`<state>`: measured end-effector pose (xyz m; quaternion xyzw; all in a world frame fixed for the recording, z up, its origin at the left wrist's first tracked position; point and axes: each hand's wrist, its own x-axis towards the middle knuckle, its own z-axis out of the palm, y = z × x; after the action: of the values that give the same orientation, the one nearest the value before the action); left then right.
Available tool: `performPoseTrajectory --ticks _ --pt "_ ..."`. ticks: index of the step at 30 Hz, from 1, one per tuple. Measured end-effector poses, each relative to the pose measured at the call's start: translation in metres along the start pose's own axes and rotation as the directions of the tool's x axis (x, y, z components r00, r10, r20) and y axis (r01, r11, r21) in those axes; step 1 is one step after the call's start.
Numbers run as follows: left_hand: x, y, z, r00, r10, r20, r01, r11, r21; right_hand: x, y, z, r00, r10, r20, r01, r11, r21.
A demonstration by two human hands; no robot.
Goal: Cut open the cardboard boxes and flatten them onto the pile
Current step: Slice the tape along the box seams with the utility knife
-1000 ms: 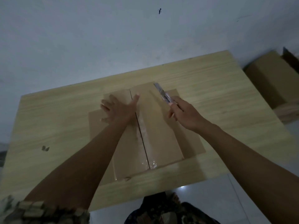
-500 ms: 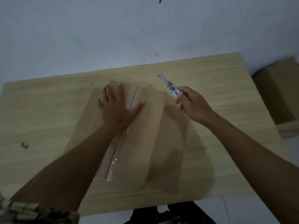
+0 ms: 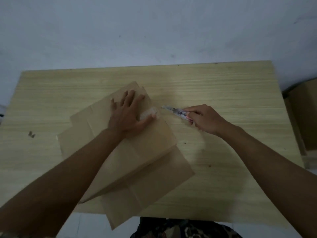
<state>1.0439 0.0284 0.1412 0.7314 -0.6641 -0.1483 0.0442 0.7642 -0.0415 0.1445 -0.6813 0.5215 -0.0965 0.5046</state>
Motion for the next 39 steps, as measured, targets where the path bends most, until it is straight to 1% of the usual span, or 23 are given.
performPoseTrajectory --ticks 2,5,9,14,19,27,34,39 --pt "-0.002 0.019 0.009 0.992 -0.122 -0.016 0.121 0.992 -0.039 0.004 0.001 -0.001 1.000 -0.020 0.008 0.020 1.000 -0.006" --pt "-0.006 0.027 0.023 0.987 -0.149 -0.061 0.150 0.989 0.012 0.013 -0.001 -0.001 0.998 -0.064 0.016 0.064 0.997 -0.053" --pt "-0.005 0.019 0.030 0.988 -0.121 -0.095 0.128 0.990 0.066 0.028 -0.006 -0.003 0.991 -0.115 0.070 0.124 0.983 -0.133" --pt "-0.005 0.013 0.029 0.991 -0.085 -0.107 0.092 0.994 0.059 0.038 -0.015 -0.009 0.983 -0.125 0.131 0.148 0.971 -0.186" --pt "-0.004 0.004 0.026 0.994 -0.050 -0.099 0.058 0.995 0.080 0.049 -0.027 -0.014 0.972 -0.152 0.178 0.198 0.940 -0.277" --pt "-0.002 -0.005 0.019 0.998 0.009 -0.066 -0.003 0.997 0.082 0.067 -0.040 -0.018 0.935 -0.173 0.309 0.266 0.919 -0.291" --pt "-0.001 -0.010 0.018 0.996 0.035 -0.078 -0.028 0.996 0.090 0.071 -0.051 -0.008 0.921 -0.218 0.324 0.327 0.884 -0.335" --pt "-0.001 -0.011 0.018 0.995 0.065 -0.082 -0.058 0.994 0.091 0.077 -0.043 -0.008 0.922 -0.221 0.319 0.333 0.872 -0.359"
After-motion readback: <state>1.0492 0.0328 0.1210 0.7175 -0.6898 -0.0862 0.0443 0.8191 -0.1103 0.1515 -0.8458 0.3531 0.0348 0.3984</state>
